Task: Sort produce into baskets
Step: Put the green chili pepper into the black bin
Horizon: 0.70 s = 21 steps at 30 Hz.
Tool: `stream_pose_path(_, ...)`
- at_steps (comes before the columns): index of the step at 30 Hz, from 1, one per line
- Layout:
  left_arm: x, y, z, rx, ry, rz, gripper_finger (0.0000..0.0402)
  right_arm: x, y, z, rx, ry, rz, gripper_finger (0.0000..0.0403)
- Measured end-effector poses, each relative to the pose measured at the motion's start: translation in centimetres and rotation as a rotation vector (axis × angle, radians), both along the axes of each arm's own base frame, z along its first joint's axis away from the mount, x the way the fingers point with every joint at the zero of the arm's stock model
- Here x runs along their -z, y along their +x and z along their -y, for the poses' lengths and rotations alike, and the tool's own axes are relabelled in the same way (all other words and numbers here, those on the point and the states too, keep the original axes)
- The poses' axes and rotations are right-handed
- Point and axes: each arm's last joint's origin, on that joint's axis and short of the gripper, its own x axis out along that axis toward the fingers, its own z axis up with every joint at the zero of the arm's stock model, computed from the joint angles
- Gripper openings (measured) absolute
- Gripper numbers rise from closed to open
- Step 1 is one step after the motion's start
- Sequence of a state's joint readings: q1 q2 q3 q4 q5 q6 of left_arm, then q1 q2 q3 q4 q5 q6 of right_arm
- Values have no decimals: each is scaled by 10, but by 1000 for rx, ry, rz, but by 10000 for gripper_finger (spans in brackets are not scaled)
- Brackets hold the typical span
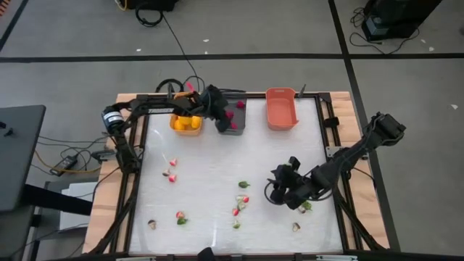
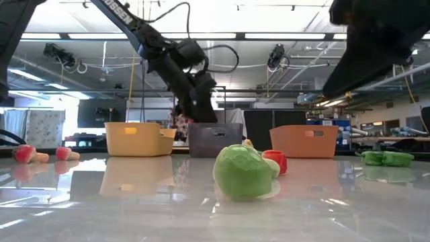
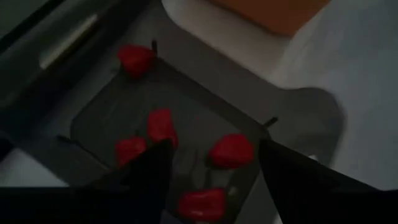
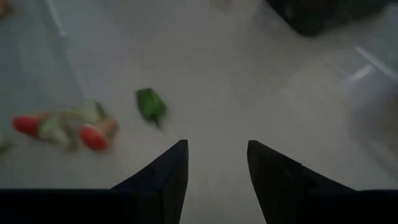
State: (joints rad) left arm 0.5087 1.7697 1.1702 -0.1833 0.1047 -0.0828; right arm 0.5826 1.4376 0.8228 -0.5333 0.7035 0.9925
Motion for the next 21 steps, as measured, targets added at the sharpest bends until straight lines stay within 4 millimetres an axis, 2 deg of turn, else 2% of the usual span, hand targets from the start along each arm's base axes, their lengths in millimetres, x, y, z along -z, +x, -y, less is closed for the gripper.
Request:
stream_pose_path(5,-29,-12,16,80,20,71,243,-2,-7,15,62,82,-107,177)
stream_pose_path(10,-46,-29,56,150,22,177,229,-6,-24,34,118,68,-274,180)
stream_pose_path(16,-35,-43,121,310,2,335,220,-1,-37,41,70,45,-478,181)
stream_pose_path(21,-20,-51,168,426,-30,451,218,5,-35,35,-39,114,-492,181)
